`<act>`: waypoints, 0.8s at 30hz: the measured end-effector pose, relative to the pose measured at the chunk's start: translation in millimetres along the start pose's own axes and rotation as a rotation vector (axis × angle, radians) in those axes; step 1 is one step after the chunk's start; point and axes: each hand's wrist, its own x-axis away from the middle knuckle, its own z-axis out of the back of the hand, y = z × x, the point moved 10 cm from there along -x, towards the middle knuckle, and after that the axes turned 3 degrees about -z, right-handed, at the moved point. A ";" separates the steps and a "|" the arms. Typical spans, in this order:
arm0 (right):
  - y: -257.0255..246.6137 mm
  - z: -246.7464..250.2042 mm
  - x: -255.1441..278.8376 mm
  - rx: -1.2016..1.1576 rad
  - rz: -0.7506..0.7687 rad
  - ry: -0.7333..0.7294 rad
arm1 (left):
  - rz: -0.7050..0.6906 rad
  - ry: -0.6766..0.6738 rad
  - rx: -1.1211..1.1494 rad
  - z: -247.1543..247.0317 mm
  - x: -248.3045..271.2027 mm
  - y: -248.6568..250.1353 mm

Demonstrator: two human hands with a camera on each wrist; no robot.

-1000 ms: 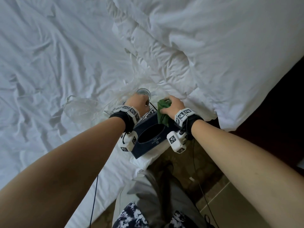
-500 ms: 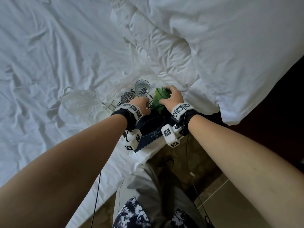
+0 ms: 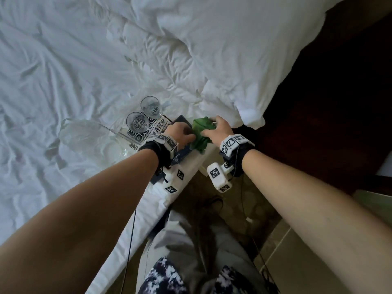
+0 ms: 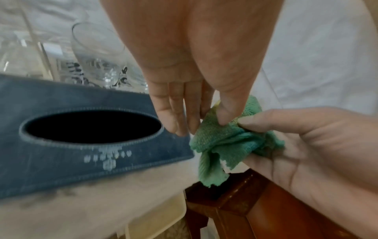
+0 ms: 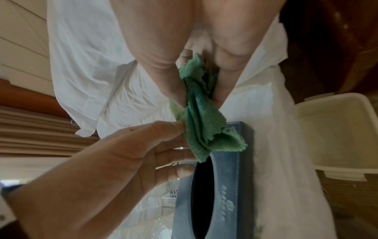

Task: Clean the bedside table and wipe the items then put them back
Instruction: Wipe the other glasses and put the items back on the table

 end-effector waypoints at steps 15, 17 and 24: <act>230.9 26.8 34.9 -0.283 -0.301 -0.018 | 0.046 -0.103 -0.128 -184.4 -7.4 42.0; 268.6 18.0 15.8 -0.299 -0.374 -0.007 | 0.068 -0.138 -0.153 -208.5 -27.1 38.0; 361.3 -16.5 -75.1 -0.341 -0.449 0.052 | 0.131 -0.200 -0.174 -290.0 -112.7 -6.2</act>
